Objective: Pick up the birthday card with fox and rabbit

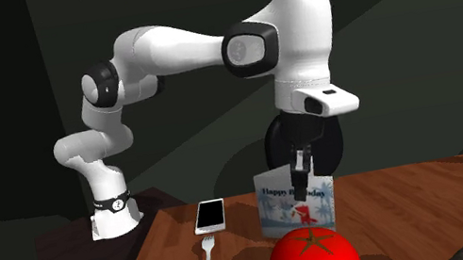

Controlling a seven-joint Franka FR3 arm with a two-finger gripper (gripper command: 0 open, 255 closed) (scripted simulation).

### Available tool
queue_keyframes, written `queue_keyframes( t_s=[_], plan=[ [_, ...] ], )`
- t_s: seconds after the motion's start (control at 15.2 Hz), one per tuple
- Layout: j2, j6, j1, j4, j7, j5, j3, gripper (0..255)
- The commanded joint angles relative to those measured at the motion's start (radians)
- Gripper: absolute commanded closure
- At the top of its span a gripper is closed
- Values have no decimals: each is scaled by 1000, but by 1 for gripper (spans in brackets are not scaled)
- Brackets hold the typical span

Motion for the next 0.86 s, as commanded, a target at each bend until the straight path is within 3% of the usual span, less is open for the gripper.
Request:
queue_keyframes(
  t_s=[0.0, 0.66, 0.79],
  plan=[
    [3, -29, 0, 32, 0, 0, 0, 255],
    [52, -200, 9, 252, 4, -2, 0, 255],
    [53, -202, 9, 256, 4, -2, 0, 255]
  ],
)
